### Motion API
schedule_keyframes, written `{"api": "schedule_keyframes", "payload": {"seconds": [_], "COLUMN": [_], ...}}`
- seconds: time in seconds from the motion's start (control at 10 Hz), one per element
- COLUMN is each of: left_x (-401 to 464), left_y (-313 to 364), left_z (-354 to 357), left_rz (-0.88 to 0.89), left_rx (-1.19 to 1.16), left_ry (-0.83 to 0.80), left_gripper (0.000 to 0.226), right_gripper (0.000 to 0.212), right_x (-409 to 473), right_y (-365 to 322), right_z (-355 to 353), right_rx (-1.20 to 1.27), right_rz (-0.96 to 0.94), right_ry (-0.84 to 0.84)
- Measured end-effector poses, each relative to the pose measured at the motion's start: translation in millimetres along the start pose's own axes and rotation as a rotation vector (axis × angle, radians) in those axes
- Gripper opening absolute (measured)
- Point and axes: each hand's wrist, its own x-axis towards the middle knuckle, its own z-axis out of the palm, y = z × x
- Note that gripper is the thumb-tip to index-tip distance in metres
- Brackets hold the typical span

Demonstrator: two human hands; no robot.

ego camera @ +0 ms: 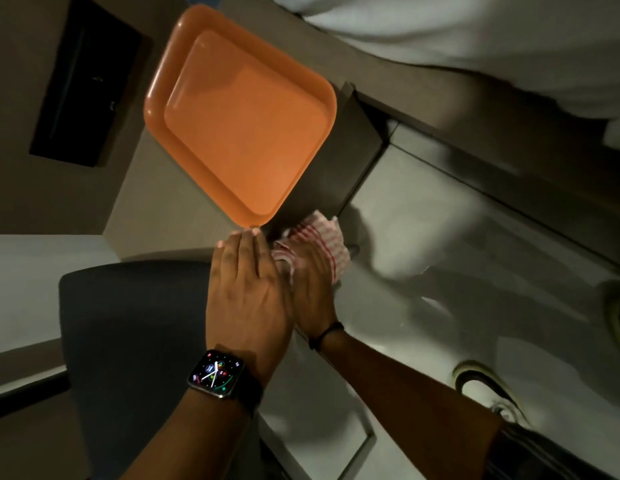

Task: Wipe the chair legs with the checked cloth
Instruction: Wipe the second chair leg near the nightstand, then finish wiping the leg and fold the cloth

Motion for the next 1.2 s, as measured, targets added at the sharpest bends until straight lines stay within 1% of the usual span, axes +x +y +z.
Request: {"api": "schedule_keyframes", "payload": {"seconds": [0.1, 0.2, 0.3, 0.4, 0.5, 0.6, 0.7, 0.8, 0.9, 1.0, 1.1, 1.2], "left_x": [0.8, -0.9, -1.1, -0.4, -0.3, 2.2, 3.6, 1.7, 3.4, 11.3, 20.6, 36.7], "left_y": [0.6, -1.3, -3.5, -3.2, -3.8, -2.4, -4.1, -3.3, -6.9, -10.2, -24.5, -44.8], "left_z": [7.1, 14.2, 19.8, 21.7, 19.8, 12.8, -1.1, -28.1, -80.2, -139.4, -190.9, -215.7], "left_rz": [0.011, 0.022, 0.038, 0.038, 0.025, 0.002, -0.058, -0.214, -0.497, -0.568, -0.612, -0.692], "left_rx": [-0.005, -0.012, 0.026, 0.042, 0.0, -0.149, -0.413, -0.827, -1.237, -1.717, -1.828, -1.778], "left_ry": [0.022, 0.085, 0.121, 0.124, 0.123, 0.119, 0.071, 0.048, -0.009, -0.278, -0.168, -0.055], "left_gripper": [0.059, 0.056, 0.056, 0.056, 0.056, 0.055, 0.052, 0.047, 0.055, 0.044, 0.029, 0.033], "right_gripper": [0.047, 0.061, 0.063, 0.035, 0.03, 0.036, 0.035, 0.044, 0.039, 0.066, 0.084, 0.048], "right_x": [27.5, 51.2, 71.2, 70.1, 53.8, 39.1, 30.1, 37.7, 65.4, 100.2, 138.7, 172.1], "right_y": [43.9, 88.9, 129.4, 128.5, 81.2, 10.7, -52.8, -112.3, -193.4, -269.0, -345.5, -387.6], "right_z": [-12.6, -19.0, -30.0, -27.1, -20.3, -29.3, -53.6, -96.6, -143.4, -163.6, -163.6, -147.4], "right_rx": [0.051, 0.009, -0.183, -0.13, 0.069, 0.281, 0.503, 0.781, 0.992, 0.991, 0.824, 0.47], "right_rz": [0.21, 0.351, 0.432, 0.542, 0.487, 0.493, 0.758, 0.9, 0.894, 0.928, 0.909, 0.756], "right_ry": [-0.01, -0.063, -0.169, -0.083, 0.121, 0.022, 0.133, 0.166, 0.05, -0.197, -0.388, -0.467]}}
